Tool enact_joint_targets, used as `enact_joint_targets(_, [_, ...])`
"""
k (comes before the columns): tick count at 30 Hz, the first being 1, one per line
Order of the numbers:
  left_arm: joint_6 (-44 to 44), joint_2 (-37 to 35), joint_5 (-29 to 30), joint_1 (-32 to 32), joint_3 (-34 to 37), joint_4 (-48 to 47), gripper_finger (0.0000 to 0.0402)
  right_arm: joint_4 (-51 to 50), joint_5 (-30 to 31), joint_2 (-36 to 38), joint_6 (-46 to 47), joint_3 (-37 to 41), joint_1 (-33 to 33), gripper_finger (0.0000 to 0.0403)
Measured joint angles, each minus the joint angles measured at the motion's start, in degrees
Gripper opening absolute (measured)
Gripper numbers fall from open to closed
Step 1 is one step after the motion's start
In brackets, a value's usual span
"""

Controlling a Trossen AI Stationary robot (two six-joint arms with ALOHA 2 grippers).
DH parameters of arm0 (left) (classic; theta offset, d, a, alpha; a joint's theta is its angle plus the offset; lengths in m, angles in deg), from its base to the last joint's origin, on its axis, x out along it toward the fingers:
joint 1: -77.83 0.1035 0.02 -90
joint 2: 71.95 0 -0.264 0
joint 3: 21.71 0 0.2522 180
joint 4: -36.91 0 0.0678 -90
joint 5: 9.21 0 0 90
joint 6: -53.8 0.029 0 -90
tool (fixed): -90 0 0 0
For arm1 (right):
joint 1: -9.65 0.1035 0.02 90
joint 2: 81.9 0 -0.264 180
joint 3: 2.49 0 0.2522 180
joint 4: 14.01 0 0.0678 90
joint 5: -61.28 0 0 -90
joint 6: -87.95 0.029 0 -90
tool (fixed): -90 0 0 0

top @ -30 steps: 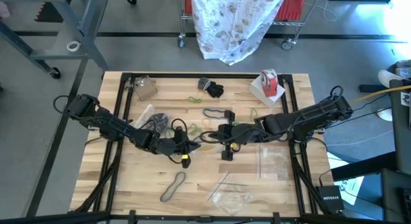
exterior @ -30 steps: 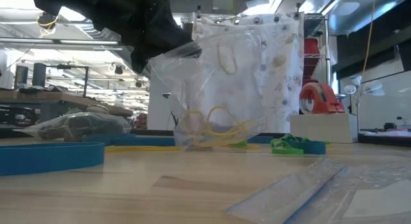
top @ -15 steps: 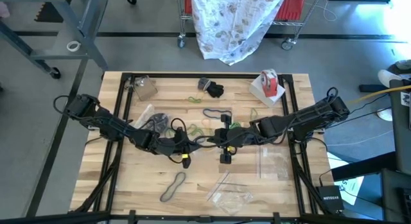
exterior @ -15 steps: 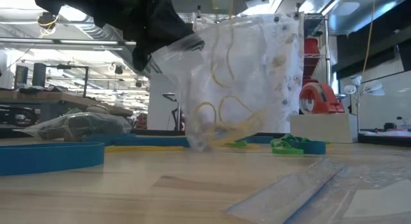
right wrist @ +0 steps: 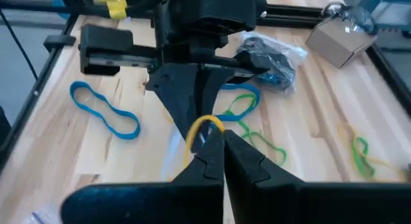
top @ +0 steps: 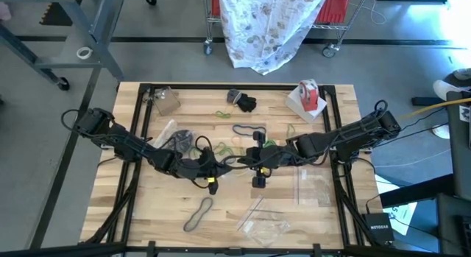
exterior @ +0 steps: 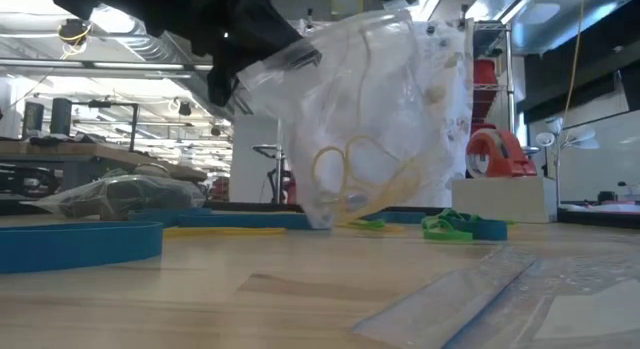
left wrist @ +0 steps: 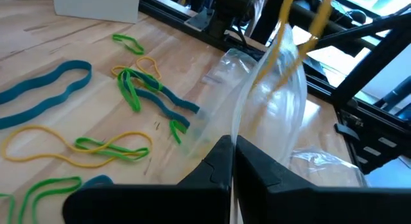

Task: Sort rubber bands
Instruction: Put the yellow rubber band into the transparent zip bag

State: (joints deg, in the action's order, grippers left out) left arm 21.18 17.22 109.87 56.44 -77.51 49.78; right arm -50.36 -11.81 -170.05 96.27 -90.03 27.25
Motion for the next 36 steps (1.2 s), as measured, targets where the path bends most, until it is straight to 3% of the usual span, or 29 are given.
enact_joint_targets(3, [0.4,0.0,0.0,0.0,0.0,0.0,0.0001,-0.7,-0.1,-0.3,3.8,0.0,-0.3,0.0021])
enact_joint_targets(10, [1.3,0.0,0.0,0.0,0.0,-0.2,0.0001,-2.5,-1.4,-0.9,6.8,0.0,-0.4,0.0124])
enact_joint_targets(14, [1.5,0.0,0.0,0.0,0.0,-0.2,0.0001,-8.4,-3.0,-0.5,7.8,-2.2,-0.4,0.0158])
enact_joint_targets(20, [1.9,0.0,0.0,0.1,0.0,-0.8,0.0001,-24.1,-1.9,-0.2,9.8,-8.9,1.0,0.0163])
enact_joint_targets(25, [3.0,0.0,0.1,0.1,0.0,-1.0,0.0001,-35.6,1.8,-0.2,15.4,-9.5,2.9,0.0163])
enact_joint_targets(31, [3.0,0.0,0.1,0.1,0.0,-1.8,0.0001,-46.6,6.0,-0.2,25.7,-1.4,2.4,0.0163])
enact_joint_targets(36, [3.2,0.0,0.1,0.1,0.0,-1.7,0.0001,-47.8,5.1,-0.1,27.7,7.8,-1.5,0.0163])
